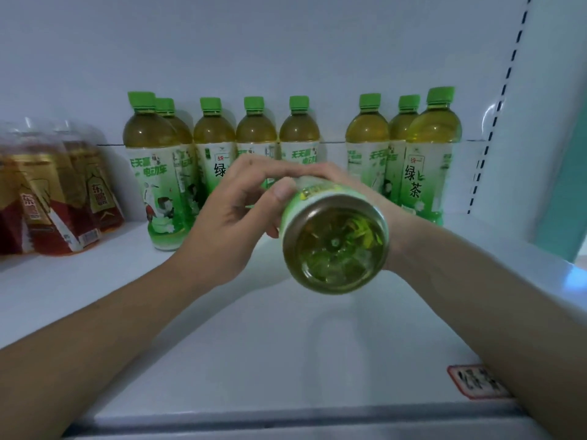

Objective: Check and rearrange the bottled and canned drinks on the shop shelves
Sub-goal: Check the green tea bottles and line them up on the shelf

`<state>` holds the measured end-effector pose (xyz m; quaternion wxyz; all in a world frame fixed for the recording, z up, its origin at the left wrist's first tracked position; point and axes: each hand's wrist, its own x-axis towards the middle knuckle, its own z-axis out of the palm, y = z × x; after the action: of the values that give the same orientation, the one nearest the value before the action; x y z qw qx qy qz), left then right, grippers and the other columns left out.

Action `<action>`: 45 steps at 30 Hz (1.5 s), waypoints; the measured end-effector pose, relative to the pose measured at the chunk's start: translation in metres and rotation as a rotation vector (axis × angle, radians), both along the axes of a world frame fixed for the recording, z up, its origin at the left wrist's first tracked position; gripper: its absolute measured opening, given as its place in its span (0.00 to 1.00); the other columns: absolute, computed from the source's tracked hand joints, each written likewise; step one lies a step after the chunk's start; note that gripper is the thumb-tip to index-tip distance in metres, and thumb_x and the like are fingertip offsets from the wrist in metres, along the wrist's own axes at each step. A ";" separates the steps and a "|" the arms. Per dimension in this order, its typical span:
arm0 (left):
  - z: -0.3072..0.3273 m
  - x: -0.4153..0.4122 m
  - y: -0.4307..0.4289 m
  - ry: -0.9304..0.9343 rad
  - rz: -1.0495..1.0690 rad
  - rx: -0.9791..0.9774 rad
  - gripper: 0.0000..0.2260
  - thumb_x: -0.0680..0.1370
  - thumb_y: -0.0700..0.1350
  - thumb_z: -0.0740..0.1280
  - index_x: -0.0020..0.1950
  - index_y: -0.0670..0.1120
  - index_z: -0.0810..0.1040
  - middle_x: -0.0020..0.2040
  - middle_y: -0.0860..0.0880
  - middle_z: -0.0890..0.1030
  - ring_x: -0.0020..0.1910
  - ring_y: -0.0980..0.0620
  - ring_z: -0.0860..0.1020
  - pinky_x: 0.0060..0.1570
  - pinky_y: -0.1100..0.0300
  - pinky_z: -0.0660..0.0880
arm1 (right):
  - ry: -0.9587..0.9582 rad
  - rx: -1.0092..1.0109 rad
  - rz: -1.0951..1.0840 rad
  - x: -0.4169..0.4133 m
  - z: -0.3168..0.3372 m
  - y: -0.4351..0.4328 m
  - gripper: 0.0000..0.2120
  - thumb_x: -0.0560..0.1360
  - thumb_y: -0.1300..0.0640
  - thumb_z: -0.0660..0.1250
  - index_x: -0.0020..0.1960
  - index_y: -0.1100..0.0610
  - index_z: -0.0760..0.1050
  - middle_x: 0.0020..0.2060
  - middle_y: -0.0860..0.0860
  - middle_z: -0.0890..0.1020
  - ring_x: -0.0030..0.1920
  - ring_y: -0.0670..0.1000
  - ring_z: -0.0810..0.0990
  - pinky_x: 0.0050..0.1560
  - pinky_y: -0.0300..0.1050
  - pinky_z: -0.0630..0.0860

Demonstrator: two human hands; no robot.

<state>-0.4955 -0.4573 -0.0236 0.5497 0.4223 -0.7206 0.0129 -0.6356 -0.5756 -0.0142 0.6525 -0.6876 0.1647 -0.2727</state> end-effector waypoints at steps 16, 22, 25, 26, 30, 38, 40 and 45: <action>0.014 -0.043 0.062 0.494 -0.143 0.414 0.24 0.68 0.52 0.79 0.60 0.53 0.76 0.52 0.56 0.85 0.51 0.56 0.83 0.46 0.63 0.79 | 0.058 -0.765 -0.453 -0.045 0.069 0.102 0.21 0.69 0.36 0.73 0.58 0.40 0.70 0.44 0.44 0.86 0.42 0.44 0.86 0.49 0.46 0.84; -0.003 -0.100 0.107 0.457 -0.325 0.347 0.27 0.65 0.45 0.78 0.62 0.50 0.75 0.56 0.52 0.83 0.52 0.55 0.83 0.48 0.60 0.81 | 0.124 -0.851 -0.579 -0.109 0.069 0.173 0.25 0.68 0.28 0.64 0.51 0.45 0.83 0.49 0.56 0.85 0.49 0.55 0.84 0.57 0.60 0.78; -0.021 -0.137 0.118 0.419 -0.431 0.398 0.29 0.64 0.46 0.78 0.63 0.49 0.75 0.57 0.50 0.83 0.52 0.53 0.83 0.48 0.58 0.82 | 0.195 -0.842 -0.688 -0.152 0.050 0.201 0.23 0.69 0.29 0.64 0.49 0.45 0.83 0.49 0.60 0.83 0.45 0.53 0.80 0.54 0.58 0.77; -0.030 -0.149 0.121 0.412 -0.450 0.424 0.29 0.64 0.46 0.80 0.63 0.49 0.75 0.56 0.50 0.83 0.52 0.54 0.83 0.48 0.58 0.81 | 0.224 -0.825 -0.730 -0.168 0.040 0.209 0.25 0.68 0.28 0.64 0.49 0.46 0.83 0.49 0.60 0.83 0.45 0.54 0.80 0.55 0.59 0.77; -0.090 -0.195 0.130 0.355 -0.519 0.573 0.29 0.64 0.47 0.81 0.62 0.52 0.76 0.56 0.53 0.83 0.53 0.53 0.83 0.50 0.56 0.81 | 0.292 -0.691 -0.894 -0.232 -0.018 0.241 0.30 0.67 0.25 0.64 0.49 0.49 0.83 0.48 0.58 0.84 0.48 0.59 0.82 0.56 0.61 0.77; -0.259 -0.295 0.134 0.242 -0.527 0.985 0.31 0.63 0.50 0.81 0.63 0.52 0.74 0.55 0.49 0.82 0.53 0.50 0.82 0.54 0.51 0.80 | 0.614 -0.369 -0.967 -0.337 -0.171 0.246 0.13 0.72 0.42 0.76 0.41 0.52 0.81 0.39 0.47 0.77 0.38 0.50 0.76 0.40 0.44 0.69; -0.300 -0.318 0.129 0.194 -0.494 1.086 0.33 0.63 0.54 0.80 0.65 0.53 0.73 0.56 0.50 0.82 0.56 0.50 0.81 0.56 0.49 0.80 | 0.707 -0.287 -0.935 -0.367 -0.213 0.243 0.10 0.71 0.43 0.76 0.40 0.49 0.81 0.39 0.44 0.77 0.37 0.46 0.76 0.40 0.42 0.70; -0.406 -0.389 0.115 0.039 -0.372 1.376 0.30 0.69 0.50 0.78 0.68 0.56 0.71 0.63 0.52 0.78 0.58 0.54 0.78 0.60 0.50 0.77 | 0.877 -0.122 -0.851 -0.434 -0.346 0.234 0.12 0.70 0.47 0.78 0.48 0.53 0.82 0.42 0.46 0.78 0.42 0.46 0.76 0.40 0.40 0.72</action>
<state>-0.8848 -0.3423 -0.4301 0.1645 0.5438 -0.6155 -0.5462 -1.0700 -0.3416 -0.3598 0.3172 -0.6460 0.6619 -0.2097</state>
